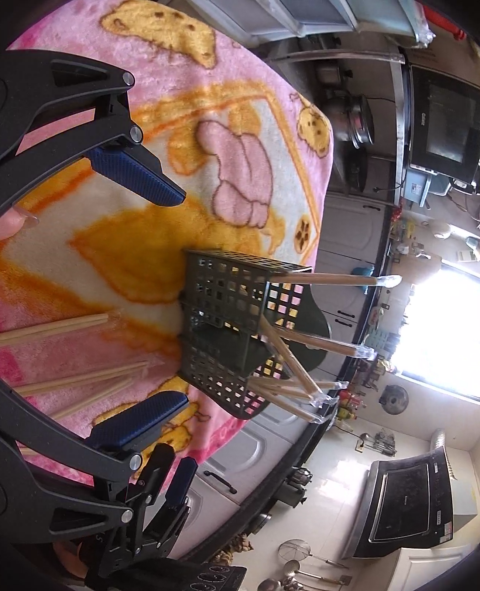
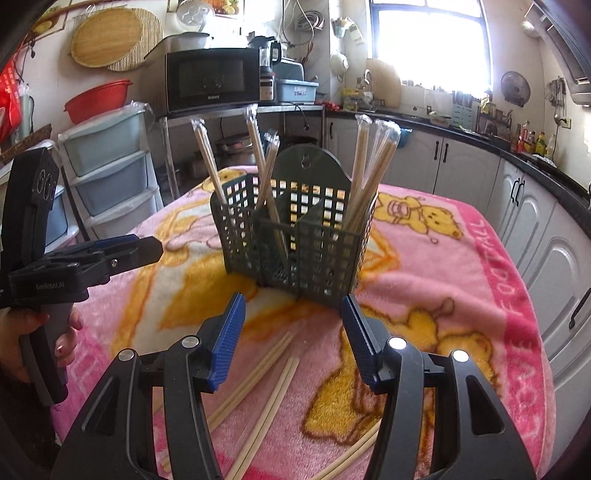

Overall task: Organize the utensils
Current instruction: 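Move the left gripper down to another wrapped chopstick pair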

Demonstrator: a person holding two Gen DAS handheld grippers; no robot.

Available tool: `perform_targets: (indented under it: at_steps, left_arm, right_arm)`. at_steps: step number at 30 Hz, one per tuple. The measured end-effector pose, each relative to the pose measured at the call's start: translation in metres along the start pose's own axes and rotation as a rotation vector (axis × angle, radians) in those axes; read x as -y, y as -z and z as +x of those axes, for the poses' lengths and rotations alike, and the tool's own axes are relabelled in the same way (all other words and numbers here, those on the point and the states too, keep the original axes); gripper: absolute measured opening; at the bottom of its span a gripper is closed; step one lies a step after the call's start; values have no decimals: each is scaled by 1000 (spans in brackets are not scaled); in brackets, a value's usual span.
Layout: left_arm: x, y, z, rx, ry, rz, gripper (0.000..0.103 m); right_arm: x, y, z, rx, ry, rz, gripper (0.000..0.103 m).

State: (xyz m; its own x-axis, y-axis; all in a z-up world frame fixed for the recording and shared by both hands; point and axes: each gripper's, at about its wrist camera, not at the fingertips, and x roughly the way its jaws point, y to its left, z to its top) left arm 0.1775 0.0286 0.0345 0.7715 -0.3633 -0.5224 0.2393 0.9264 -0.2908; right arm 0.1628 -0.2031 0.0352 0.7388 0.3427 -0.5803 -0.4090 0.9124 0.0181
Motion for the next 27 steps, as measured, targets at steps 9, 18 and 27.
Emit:
perform_targets:
  at_steps: [9, 18, 27]
  left_arm:
    - [2, 11, 10, -45, 4, 17, 92]
    - [8, 22, 22, -97, 9, 47, 92]
    - [13, 35, 42, -186, 55, 60, 71]
  right_arm:
    - [-2, 14, 10, -64, -12, -9, 52]
    - [1, 28, 23, -132, -25, 7, 44]
    - [6, 37, 40, -203, -61, 38, 32]
